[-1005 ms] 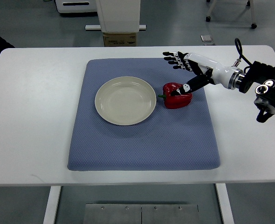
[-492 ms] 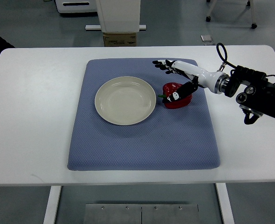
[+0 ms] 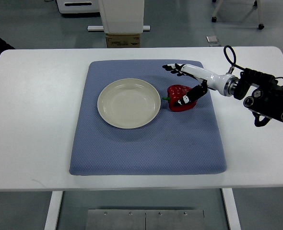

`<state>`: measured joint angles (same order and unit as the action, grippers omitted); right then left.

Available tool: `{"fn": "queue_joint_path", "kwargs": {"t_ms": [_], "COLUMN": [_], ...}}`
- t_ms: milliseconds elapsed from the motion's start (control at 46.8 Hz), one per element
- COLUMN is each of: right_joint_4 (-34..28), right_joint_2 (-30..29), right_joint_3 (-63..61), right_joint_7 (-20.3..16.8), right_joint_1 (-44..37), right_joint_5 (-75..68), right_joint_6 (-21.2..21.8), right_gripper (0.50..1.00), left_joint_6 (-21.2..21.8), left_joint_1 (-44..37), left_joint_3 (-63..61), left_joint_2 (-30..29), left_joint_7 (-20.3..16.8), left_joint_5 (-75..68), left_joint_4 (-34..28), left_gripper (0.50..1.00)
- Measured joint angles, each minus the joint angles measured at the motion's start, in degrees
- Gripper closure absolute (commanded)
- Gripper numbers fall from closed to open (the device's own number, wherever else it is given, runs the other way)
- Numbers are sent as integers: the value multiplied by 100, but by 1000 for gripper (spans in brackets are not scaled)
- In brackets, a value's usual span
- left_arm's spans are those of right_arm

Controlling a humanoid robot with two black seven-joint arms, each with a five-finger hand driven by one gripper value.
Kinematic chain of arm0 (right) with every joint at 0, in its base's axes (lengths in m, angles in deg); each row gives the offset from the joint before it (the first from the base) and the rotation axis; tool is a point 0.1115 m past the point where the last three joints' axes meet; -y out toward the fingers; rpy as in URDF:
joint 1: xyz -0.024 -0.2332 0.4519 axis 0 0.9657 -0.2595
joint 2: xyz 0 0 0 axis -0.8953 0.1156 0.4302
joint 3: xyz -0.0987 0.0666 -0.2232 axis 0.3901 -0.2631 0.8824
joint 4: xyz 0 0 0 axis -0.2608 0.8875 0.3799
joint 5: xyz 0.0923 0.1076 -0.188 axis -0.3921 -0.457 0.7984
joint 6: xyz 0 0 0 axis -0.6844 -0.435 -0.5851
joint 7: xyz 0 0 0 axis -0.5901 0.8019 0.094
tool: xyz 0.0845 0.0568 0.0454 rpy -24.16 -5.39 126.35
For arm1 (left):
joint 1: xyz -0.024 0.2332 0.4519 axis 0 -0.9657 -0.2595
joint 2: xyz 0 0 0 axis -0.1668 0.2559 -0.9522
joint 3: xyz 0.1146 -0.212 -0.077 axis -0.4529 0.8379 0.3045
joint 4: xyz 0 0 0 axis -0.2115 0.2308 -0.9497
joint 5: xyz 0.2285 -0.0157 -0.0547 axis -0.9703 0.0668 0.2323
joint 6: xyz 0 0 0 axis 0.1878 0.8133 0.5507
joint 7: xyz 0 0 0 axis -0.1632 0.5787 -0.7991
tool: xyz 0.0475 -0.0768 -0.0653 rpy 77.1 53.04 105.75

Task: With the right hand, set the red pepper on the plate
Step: 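Lower the right hand and close its fingers around the pepper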

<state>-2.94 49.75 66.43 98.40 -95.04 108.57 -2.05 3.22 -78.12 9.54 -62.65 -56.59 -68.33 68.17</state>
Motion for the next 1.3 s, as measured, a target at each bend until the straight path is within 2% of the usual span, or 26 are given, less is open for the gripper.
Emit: {"fn": "queue_joint_path", "kwargs": {"t_ms": [214,855,1026,1069,1133,1240,1304], "right_joint_4": [180,517,520,521,521,529,541], "right_joint_2": [-58,-275,-272,-269,-265,-265,-266], "right_joint_3": [188,729,732,732,732,732,732], "right_joint_7": [49,165,165,165,165,164,151], "right_joint_1": [-14,117,126,125,115,103,98], "right_joint_5": [143,169,168,167,168,167,167], "right_joint_6": [0,-296,-306,-307,-306,-308,-308], "right_gripper": [584,594,632,657,739,987,1000], "left_joint_6": [0,0,0,0,0,0,0], "left_joint_1": [0,0,0,0,0,0,0], "left_joint_3": [0,0,0,0,0,0,0], "left_joint_2": [0,0,0,0,0,0,0], "left_joint_7": [0,0,0,0,0,0,0], "left_joint_5": [0,0,0,0,0,0,0], "left_joint_4": [0,0,0,0,0,0,0], "left_gripper": [500,500,500,500,500,500,500]}}
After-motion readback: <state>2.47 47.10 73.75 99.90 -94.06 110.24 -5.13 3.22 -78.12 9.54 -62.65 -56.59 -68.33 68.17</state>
